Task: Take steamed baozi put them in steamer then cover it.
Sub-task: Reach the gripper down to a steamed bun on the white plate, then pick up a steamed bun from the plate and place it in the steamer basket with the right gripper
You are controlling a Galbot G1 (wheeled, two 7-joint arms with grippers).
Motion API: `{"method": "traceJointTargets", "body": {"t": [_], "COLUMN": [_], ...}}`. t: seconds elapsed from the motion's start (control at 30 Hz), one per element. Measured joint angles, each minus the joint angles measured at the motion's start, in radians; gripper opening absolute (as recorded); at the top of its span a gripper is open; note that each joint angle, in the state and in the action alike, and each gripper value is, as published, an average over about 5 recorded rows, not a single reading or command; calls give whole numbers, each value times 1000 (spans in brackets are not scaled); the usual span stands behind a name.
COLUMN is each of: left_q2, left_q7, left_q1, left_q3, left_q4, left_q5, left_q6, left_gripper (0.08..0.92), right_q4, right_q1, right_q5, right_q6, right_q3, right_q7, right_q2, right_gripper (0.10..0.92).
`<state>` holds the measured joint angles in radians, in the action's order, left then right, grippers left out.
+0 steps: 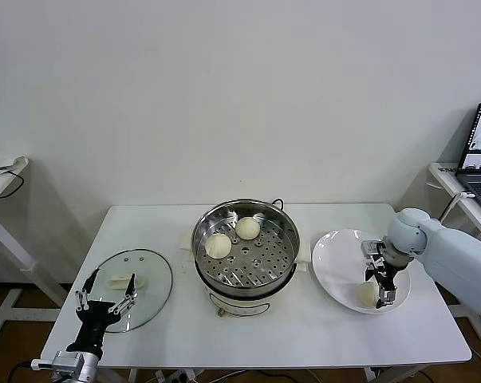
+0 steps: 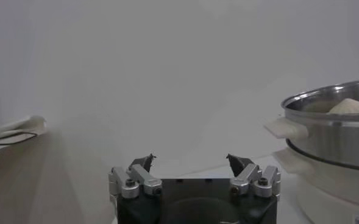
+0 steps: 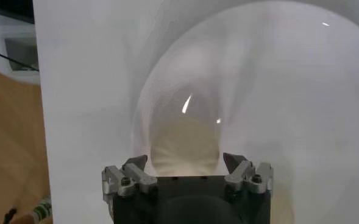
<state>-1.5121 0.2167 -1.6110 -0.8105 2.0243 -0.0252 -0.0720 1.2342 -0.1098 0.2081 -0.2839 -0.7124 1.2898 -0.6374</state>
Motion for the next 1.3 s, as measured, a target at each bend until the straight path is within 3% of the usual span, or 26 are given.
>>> {"method": "traceJointTargets", "body": {"t": [0.27, 0.77, 1.3], "left_q2": [0, -1, 4], "left_q7": [0, -1, -3], "left_q1": [3, 6, -1], "left_q3": [1, 9, 14], "left_q4": [-6, -2, 26], "left_q5": [0, -1, -1], "left_q6": [-2, -1, 5], "left_gripper": [823, 823, 823], "right_q4": [-12, 13, 145], "right_q1": [-7, 46, 483], "right_q5": [6, -40, -200], "right_q6": [3, 3, 66], "right_q3": [12, -17, -271], "right_q7": [0, 18, 74], "right_q2": [-11, 24, 67], "right_gripper": [715, 704, 704]}}
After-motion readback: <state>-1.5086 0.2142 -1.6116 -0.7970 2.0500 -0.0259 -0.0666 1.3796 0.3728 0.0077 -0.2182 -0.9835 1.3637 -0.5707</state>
